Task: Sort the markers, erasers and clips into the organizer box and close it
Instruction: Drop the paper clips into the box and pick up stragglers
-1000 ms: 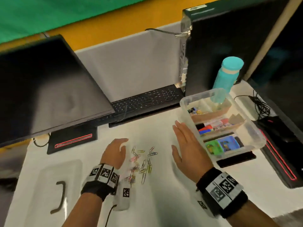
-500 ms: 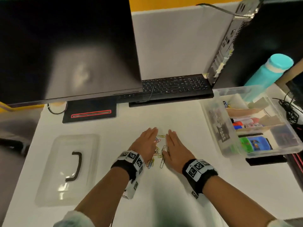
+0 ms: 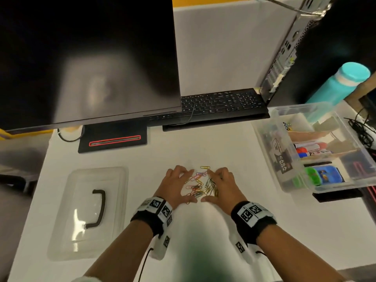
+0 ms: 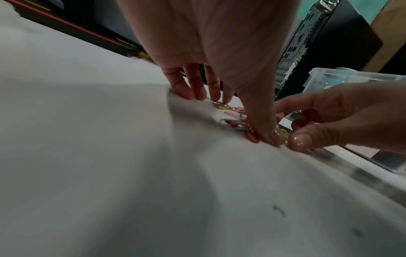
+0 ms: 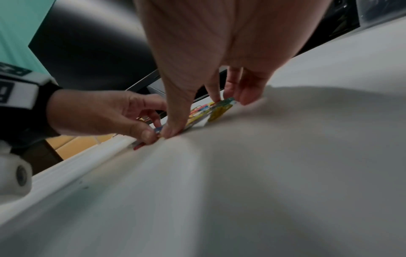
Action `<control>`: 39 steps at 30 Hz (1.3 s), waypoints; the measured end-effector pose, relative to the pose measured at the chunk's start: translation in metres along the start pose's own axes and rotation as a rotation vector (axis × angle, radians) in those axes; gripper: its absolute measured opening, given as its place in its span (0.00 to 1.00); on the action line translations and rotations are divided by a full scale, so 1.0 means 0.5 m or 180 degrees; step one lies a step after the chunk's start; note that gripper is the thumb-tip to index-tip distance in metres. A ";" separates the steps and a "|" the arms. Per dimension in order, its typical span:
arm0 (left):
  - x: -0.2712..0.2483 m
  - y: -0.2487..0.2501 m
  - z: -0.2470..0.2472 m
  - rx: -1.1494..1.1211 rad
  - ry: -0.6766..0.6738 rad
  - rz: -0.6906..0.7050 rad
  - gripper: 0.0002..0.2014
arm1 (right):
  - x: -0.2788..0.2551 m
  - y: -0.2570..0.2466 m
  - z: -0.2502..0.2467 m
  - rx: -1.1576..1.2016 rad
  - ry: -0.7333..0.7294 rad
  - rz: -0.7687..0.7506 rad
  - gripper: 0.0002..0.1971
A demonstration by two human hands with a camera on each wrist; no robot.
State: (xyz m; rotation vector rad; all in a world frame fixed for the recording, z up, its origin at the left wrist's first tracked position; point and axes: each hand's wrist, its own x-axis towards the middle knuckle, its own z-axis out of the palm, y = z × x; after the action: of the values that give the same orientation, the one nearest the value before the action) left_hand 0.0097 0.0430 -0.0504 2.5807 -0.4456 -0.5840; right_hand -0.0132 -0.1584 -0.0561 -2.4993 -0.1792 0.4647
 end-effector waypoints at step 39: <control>0.037 0.077 -0.032 0.0438 0.0369 -0.0201 0.13 | -0.018 -0.021 -0.118 0.1162 0.0713 0.0277 0.04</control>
State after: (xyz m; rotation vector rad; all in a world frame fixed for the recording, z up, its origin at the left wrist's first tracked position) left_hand 0.0249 0.0088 -0.0244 2.7511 -0.3788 -0.4357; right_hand -0.0003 -0.1826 -0.0022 -2.1830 0.0959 0.2239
